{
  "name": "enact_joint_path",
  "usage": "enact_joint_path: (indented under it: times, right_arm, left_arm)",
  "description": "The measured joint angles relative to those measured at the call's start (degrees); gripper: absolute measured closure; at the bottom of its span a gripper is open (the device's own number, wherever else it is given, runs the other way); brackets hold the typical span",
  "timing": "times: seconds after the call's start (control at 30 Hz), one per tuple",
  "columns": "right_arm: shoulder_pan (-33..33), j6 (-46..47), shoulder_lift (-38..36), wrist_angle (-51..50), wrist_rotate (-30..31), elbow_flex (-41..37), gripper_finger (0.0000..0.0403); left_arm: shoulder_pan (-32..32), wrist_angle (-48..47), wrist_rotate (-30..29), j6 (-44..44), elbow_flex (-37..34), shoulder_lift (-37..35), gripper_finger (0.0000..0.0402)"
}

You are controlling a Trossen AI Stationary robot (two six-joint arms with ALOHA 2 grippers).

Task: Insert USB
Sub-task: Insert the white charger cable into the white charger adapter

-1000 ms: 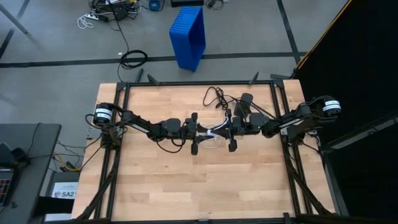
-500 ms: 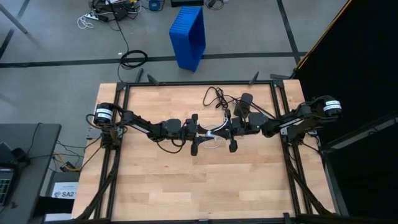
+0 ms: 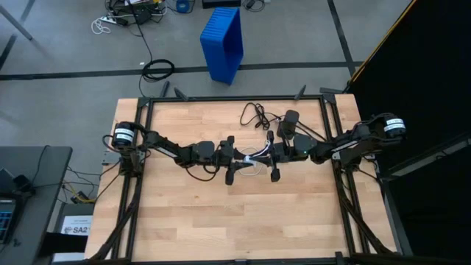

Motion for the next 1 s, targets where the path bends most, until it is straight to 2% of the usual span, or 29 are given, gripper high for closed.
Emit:
enact_joint_path:
  times: [0.3, 0.63, 1.0]
  right_arm:
    - [0.0, 0.4, 0.0, -0.4, -0.6, -0.1, 0.0403]
    - [0.0, 1.4, 0.0, -1.2, -2.0, -0.1, 0.0403]
    - [0.0, 1.7, 0.2, -3.2, -2.0, -0.1, 0.0403]
  left_arm:
    - [0.4, 0.0, 0.1, -3.3, 0.0, 0.0, 0.0331]
    - [0.5, -1.4, 1.0, -1.3, 1.4, 0.0, 0.0331]
    - [0.8, -3.1, -0.5, -1.0, 1.1, 0.0, 0.0331]
